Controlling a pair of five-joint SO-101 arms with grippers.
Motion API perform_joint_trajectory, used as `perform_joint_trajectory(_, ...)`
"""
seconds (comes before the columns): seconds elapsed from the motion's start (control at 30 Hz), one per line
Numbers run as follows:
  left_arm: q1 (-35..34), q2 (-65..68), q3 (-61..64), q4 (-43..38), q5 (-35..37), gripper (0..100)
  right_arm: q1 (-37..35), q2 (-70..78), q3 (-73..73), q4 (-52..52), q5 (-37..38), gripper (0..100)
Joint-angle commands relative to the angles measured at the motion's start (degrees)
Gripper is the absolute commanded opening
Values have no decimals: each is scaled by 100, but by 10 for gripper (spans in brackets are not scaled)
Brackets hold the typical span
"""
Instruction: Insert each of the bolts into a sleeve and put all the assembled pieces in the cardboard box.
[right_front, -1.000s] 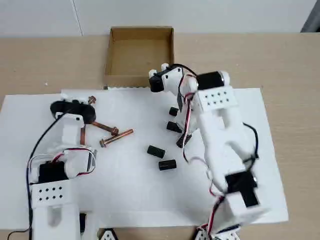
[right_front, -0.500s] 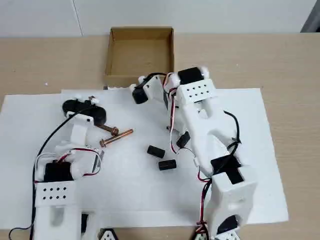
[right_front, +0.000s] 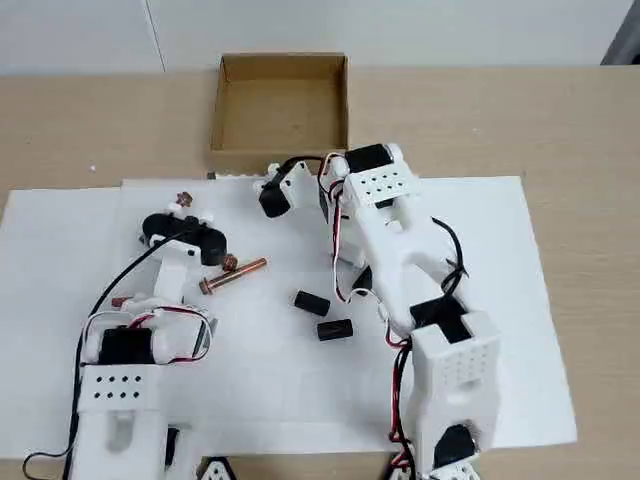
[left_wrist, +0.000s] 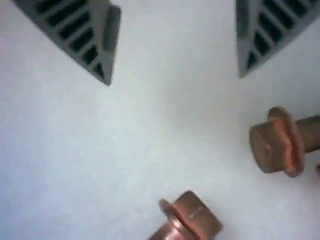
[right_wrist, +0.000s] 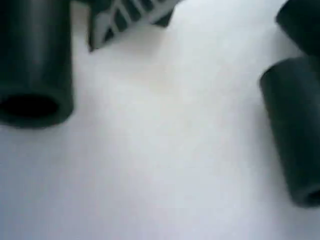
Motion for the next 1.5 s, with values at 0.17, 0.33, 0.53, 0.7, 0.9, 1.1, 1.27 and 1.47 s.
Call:
perform_joint_trajectory(0.17,26,-18,-22,-220,0,159,-22,312,-246,-189,158,138)
perform_joint_trajectory(0.33,9,-18,-22,-220,0,159,-48,488,-246,-189,132,2)
perform_joint_trajectory(0.53,26,-9,-22,-220,9,159,-13,426,-255,-136,9,5)
perform_joint_trajectory(0.7,26,-9,-75,-167,9,156,-31,-189,-466,251,-519,5)
perform_joint_trajectory(0.9,9,9,-910,519,-9,156,-4,-1112,-809,1015,-1055,4)
perform_joint_trajectory(1.1,26,870,-2079,1055,-176,148,418,-1640,-774,1218,-1486,4)
perform_joint_trajectory(1.27,0,2409,-3626,1626,-352,70,936,-1780,-730,1226,-1785,4)
perform_joint_trajectory(1.47,-9,4044,-5358,2092,-800,57,1341,-1824,-299,1244,-1855,4)
